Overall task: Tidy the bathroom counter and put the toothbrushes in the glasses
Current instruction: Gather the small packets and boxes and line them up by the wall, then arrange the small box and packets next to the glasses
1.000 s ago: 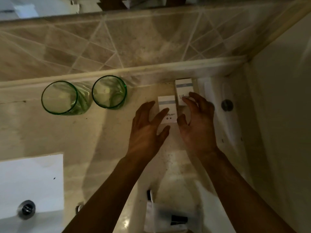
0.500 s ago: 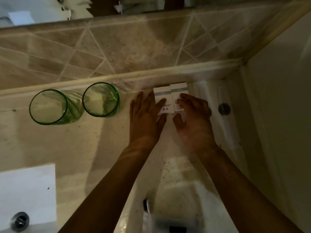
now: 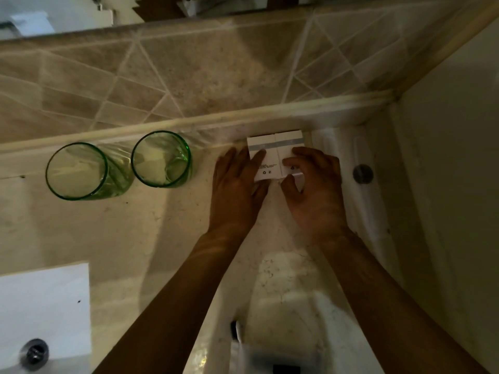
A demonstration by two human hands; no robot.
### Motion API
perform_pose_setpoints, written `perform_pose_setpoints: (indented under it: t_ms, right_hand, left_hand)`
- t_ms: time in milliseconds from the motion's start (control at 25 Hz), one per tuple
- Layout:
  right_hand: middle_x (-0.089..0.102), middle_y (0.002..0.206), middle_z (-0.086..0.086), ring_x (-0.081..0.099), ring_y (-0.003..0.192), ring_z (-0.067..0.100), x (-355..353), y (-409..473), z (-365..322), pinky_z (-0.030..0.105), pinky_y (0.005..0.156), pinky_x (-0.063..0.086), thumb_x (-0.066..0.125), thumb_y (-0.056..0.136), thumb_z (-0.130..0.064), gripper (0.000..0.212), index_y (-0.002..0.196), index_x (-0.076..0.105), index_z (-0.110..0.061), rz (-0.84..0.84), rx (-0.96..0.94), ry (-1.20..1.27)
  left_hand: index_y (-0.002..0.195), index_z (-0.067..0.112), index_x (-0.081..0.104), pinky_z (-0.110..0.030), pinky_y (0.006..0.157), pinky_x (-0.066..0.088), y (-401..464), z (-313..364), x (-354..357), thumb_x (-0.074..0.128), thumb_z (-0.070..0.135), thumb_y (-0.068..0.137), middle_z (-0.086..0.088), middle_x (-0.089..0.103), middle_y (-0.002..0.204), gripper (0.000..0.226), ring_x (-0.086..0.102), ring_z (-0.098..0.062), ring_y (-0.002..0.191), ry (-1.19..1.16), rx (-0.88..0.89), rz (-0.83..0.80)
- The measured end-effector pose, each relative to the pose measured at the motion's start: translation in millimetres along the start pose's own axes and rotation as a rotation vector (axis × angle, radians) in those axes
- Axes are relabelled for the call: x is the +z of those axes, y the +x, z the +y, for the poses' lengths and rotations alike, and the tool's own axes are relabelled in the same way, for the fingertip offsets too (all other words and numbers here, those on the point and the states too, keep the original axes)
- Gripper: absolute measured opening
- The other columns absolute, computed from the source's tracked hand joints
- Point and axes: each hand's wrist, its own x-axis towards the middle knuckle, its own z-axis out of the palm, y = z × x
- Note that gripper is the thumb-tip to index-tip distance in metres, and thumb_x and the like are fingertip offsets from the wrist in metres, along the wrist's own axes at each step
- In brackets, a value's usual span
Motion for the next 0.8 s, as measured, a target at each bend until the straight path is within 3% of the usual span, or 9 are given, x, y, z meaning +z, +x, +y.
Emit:
perform_pose_setpoints:
  t_ms: [240,400,520,680,800]
  right_hand:
    - [0.059,0.128,-0.003,0.045,0.126,0.018,-14.2,-19.7,-4.7,0.023,0.103,0.04,0.062,0.084,-0.017,0.021,0.104,0.069,-0.019,0.083,0.075,0.121]
    - [0.058,0.123,-0.006,0.045,0.123,0.015,-31.2,-62.3,-4.8,0.027,0.105,0.04,0.062,0.085,-0.015,0.019,0.1,0.069,-0.023,0.016,0.227,0.129]
    - [0.053,0.109,-0.013,0.053,0.109,0.016,-42.4,-112.2,-1.8,0.029,0.095,0.047,0.061,0.086,-0.012,0.019,0.098,0.068,-0.024,-0.029,0.194,0.185]
    - [0.05,0.102,-0.014,0.052,0.1,0.012,-43.3,-189.3,-2.5,0.026,0.086,0.046,0.063,0.086,-0.012,0.021,0.102,0.066,-0.026,-0.282,0.135,0.137]
    - [0.053,0.102,-0.005,0.046,0.101,0.012,-34.2,-235.2,-11.3,0.032,0.088,0.046,0.065,0.084,-0.014,0.022,0.105,0.067,-0.022,-0.471,0.024,0.086]
  left_hand:
    - [0.154,0.024,0.027,-0.036,0.12,0.019,-14.3,6.3,-10.7,0.07,0.034,0.089,-0.01,0.034,0.157,0.078,0.025,-0.026,0.146,-0.103,-0.102,-0.083]
    - [0.149,0.016,0.037,-0.032,0.111,0.031,-67.5,4.8,-31.0,0.071,0.031,0.088,-0.013,0.039,0.151,0.071,0.035,-0.027,0.138,-0.125,-0.167,-0.069]
    - [0.137,0.009,0.052,-0.023,0.106,0.032,-121.5,-5.8,-48.3,0.07,0.024,0.09,-0.017,0.053,0.135,0.052,0.047,-0.027,0.125,-0.116,-0.16,-0.009]
    - [0.122,0.002,0.062,-0.017,0.105,0.032,-199.0,-28.0,-66.7,0.061,0.015,0.096,-0.017,0.062,0.124,0.029,0.054,-0.028,0.119,-0.04,-0.147,0.045]
    - [0.134,0.003,0.055,-0.025,0.116,0.029,-233.7,-45.6,-66.8,0.057,0.014,0.097,-0.018,0.053,0.141,0.039,0.043,-0.029,0.137,0.007,-0.076,-0.068]
